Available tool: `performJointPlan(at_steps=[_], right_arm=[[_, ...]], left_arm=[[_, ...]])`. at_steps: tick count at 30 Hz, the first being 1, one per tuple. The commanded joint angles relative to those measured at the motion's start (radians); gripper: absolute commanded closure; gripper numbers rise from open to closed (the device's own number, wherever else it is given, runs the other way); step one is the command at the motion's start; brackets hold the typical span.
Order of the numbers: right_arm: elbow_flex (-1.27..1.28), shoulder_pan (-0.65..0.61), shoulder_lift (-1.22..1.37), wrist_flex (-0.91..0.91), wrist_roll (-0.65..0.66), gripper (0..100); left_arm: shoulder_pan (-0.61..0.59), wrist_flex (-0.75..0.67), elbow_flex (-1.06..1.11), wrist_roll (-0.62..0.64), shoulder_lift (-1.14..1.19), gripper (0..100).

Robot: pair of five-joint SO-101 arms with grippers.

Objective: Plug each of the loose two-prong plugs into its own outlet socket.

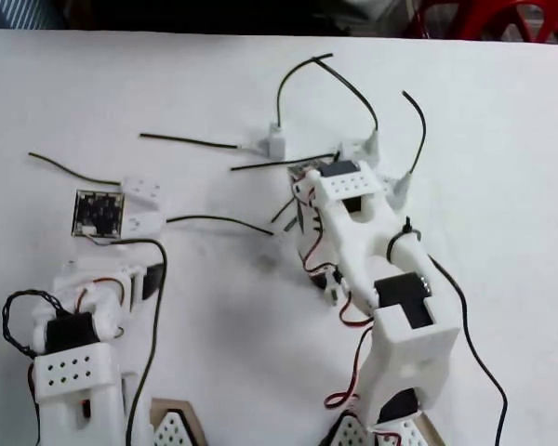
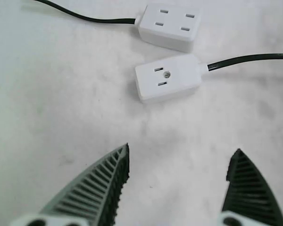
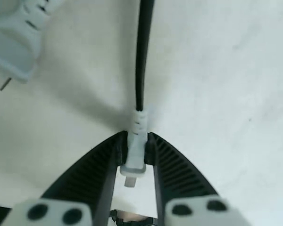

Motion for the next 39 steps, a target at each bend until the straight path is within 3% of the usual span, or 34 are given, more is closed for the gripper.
performJointPlan(at_steps=[1,6,12,19,25,32,39], right_arm=[[-0.011,-0.022,-0.113,0.054,-0.003,98.1],[0.023,-0.07,-0.297,0.107,-0.008,98.1],[0.175,-0.185,-0.581,0.045,-0.054,98.1],[0.414,-0.334,-0.849,-0.228,-0.137,98.1],[0.598,-0.377,-0.949,-0.521,-0.192,98.1],[0.704,-0.378,-0.964,-0.751,-0.281,98.1],[0.749,-0.447,-0.964,-0.814,-0.322,98.1]], left_arm=[[-0.012,-0.038,0.002,-0.003,-0.018,68],[-0.01,-0.044,0.003,-0.003,-0.018,68],[-0.008,-0.046,0.008,-0.003,-0.018,68],[-0.008,-0.058,0.011,0.002,-0.018,68],[0.001,-0.112,0.012,0.009,-0.018,67],[0.12,-0.187,-0.006,0.141,-0.019,67],[0.259,-0.193,-0.077,0.176,-0.019,67]])
